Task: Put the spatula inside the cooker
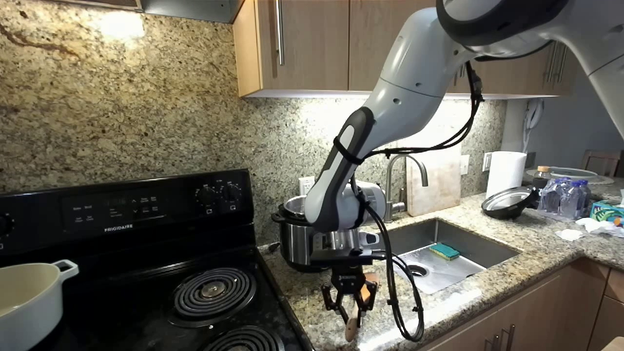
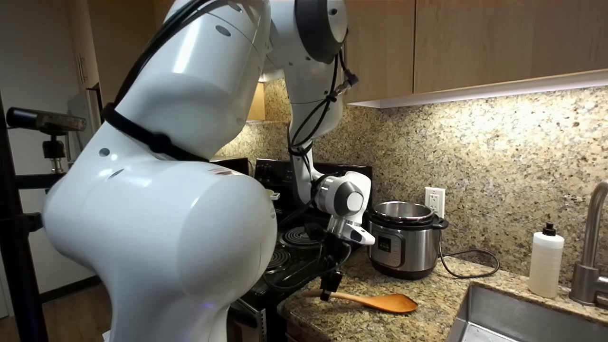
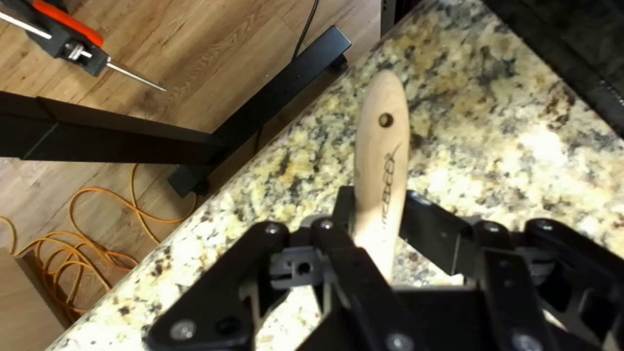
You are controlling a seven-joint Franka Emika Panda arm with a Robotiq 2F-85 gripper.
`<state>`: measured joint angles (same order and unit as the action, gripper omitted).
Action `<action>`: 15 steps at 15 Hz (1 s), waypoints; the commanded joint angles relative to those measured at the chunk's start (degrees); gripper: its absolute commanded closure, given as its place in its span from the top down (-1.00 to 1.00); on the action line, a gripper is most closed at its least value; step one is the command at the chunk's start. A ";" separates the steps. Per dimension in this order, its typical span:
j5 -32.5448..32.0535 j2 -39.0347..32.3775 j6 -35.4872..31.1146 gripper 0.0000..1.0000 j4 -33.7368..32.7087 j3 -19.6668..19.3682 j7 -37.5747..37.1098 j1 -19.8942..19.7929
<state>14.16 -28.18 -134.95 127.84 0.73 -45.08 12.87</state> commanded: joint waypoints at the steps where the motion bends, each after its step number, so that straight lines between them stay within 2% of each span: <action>1: -5.96 7.63 2.00 -0.84 5.77 -2.43 -0.79 0.03; 8: -17.14 9.71 7.36 -0.84 3.51 -5.30 0.79 -2.10; 15: -21.03 10.94 6.63 -0.80 0.79 -5.89 -0.22 -3.38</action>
<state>-4.65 -19.71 -128.96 128.45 -5.18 -45.03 10.31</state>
